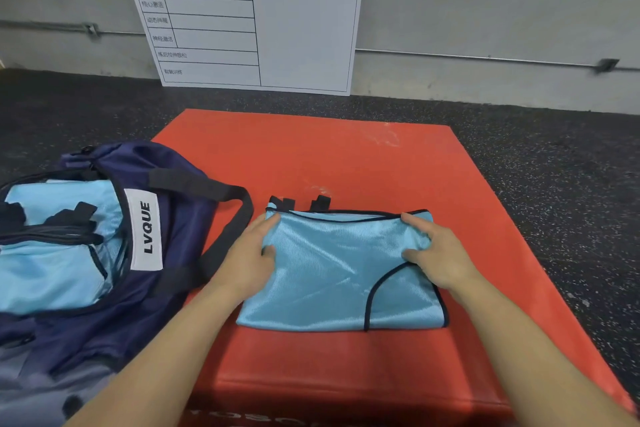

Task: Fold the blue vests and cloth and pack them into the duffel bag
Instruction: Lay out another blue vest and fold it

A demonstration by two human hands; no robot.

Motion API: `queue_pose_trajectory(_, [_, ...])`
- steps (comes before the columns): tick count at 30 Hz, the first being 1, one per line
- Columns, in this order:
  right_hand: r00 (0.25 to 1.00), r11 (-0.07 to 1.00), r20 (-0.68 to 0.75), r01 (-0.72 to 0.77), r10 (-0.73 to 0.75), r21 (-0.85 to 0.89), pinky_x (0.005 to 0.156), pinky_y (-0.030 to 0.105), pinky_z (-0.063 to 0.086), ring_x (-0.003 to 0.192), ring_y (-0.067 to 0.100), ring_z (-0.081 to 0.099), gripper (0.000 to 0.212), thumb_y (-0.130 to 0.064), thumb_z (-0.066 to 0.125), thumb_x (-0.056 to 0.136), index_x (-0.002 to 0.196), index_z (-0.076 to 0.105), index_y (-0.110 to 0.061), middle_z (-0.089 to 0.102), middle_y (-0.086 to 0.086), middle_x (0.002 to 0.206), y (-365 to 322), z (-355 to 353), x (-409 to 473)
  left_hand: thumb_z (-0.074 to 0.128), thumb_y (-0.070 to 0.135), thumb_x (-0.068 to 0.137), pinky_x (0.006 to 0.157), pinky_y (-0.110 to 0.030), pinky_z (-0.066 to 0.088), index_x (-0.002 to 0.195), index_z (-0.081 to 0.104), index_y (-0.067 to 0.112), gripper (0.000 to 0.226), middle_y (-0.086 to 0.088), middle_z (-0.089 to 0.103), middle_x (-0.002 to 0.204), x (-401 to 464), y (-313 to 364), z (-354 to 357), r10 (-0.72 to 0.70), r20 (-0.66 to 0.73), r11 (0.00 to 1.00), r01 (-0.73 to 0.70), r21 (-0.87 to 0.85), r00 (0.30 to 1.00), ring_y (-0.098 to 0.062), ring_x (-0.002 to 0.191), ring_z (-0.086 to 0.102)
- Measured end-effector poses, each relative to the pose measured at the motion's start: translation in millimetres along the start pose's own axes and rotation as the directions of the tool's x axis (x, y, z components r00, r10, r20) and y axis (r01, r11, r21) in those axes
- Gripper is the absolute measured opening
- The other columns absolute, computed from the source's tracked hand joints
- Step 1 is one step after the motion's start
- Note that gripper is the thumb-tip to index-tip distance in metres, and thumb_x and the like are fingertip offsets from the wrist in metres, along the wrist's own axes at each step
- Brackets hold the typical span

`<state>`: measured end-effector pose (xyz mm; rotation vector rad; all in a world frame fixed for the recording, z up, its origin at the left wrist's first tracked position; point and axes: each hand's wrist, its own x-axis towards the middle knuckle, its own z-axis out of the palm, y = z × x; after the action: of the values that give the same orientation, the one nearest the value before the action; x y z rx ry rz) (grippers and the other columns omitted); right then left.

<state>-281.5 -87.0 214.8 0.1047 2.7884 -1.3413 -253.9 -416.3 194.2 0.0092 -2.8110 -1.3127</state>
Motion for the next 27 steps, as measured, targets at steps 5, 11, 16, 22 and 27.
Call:
queue_pose_trajectory(5, [0.999,0.985,-0.039,0.017,-0.024,-0.172,0.09,0.024,0.049,0.123,0.024,0.061,0.075,-0.017,0.071,0.092,0.156,0.037,-0.035,0.035,0.004,0.163,-1,-3,-2,0.052,0.004,0.096,0.118,-0.027,0.026,0.154,0.04,0.017,0.06,0.005,0.015,0.168,-4,3,0,0.043,-0.063,0.983,-0.031,0.182,0.997,-0.013,0.151,0.023])
queue_pose_trajectory(11, [0.868,0.739,-0.002,0.421,-0.496,-0.526,0.124,0.049,0.024,0.155,0.029,0.022,0.056,-0.036,0.035,0.103,0.156,0.041,-0.02,0.025,0.009,0.167,-36,62,-29,0.045,0.021,0.096,0.113,-0.051,0.041,0.139,0.057,0.004,0.047,-0.012,0.045,0.154,-25,23,46,0.408,-0.003,0.735,-0.326,0.595,0.913,-0.03,0.144,0.041])
queue_pose_trajectory(16, [0.885,0.709,0.274,0.465,-0.376,-0.53,0.127,0.046,0.009,0.158,0.017,0.004,0.07,-0.047,-0.002,0.097,0.164,0.012,-0.028,0.011,-0.004,0.171,-32,125,-46,0.024,0.03,0.095,0.124,-0.04,0.023,0.148,0.047,0.006,0.063,-0.009,0.043,0.156,-27,5,72,0.261,0.114,0.704,-0.27,0.657,0.959,-0.02,0.147,0.037])
queue_pose_trajectory(22, [0.966,0.705,0.137,0.255,-0.221,-0.662,0.128,0.042,-0.002,0.158,0.019,-0.006,0.079,-0.062,-0.003,0.091,0.163,0.012,-0.032,0.0,-0.003,0.172,6,82,-22,-0.005,0.059,0.087,0.124,-0.031,-0.01,0.162,0.007,0.017,0.087,0.003,0.001,0.169,-18,-8,45,0.133,0.09,0.739,-0.159,0.655,0.987,-0.01,0.155,-0.005])
queue_pose_trajectory(27, [0.996,0.699,-0.033,0.035,-0.083,-0.714,0.127,0.043,-0.002,0.158,0.02,-0.007,0.062,-0.05,0.013,0.107,0.164,0.01,-0.026,0.0,-0.001,0.172,26,46,-17,0.0,0.056,0.09,0.126,-0.036,-0.004,0.161,0.016,0.013,0.085,0.0,0.009,0.169,-16,-19,26,0.089,0.001,0.722,-0.065,0.689,0.996,-0.013,0.156,0.001])
